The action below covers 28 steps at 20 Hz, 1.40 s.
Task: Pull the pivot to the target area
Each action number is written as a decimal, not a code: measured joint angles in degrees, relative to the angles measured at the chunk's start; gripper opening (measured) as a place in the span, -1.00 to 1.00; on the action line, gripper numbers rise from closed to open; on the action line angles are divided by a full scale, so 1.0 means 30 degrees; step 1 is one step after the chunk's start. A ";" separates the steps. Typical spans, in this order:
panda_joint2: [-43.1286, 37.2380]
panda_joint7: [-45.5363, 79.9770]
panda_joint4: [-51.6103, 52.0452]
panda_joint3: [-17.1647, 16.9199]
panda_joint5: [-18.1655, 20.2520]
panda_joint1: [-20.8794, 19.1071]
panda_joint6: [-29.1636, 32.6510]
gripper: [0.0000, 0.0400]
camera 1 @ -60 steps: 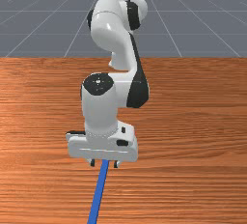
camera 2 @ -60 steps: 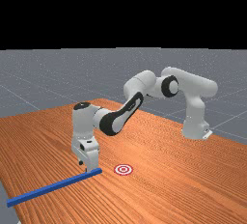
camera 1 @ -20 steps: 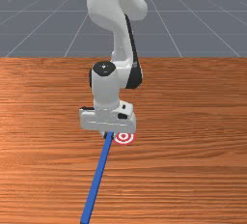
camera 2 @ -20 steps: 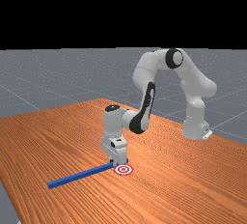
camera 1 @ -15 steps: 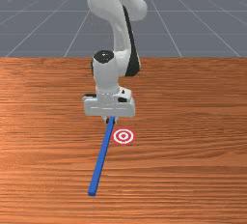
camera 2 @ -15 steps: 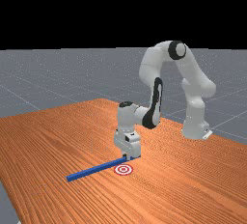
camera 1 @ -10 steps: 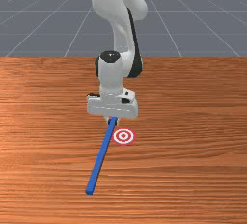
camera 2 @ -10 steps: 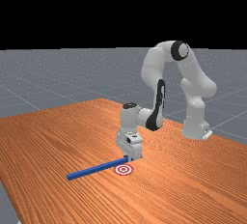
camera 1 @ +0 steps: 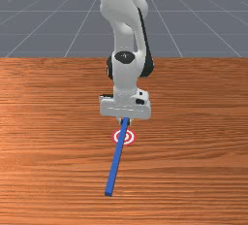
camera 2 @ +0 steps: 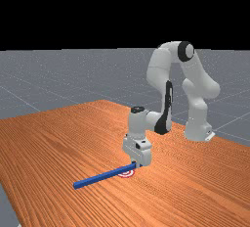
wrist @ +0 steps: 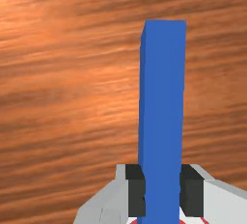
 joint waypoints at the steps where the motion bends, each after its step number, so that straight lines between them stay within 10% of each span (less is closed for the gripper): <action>1: -0.0026 0.0136 -0.0154 -0.0091 -0.0081 0.0097 0.0368 -0.52; 2: -0.0045 0.0261 -0.0277 -0.0177 -0.0161 0.0208 0.0683 -0.52; 5: -0.0080 0.0639 -0.0443 -0.0362 -0.0295 0.0568 0.1174 0.64; 7: -0.0006 0.0541 -0.0122 -0.0130 -0.0099 0.0523 0.0303 0.87; 14: -0.0575 -0.0240 0.1253 0.0676 0.0896 0.0072 -0.4290 1.00; 28: 0.0136 -0.0305 0.0259 0.0623 0.0622 -0.0188 -0.0374 1.00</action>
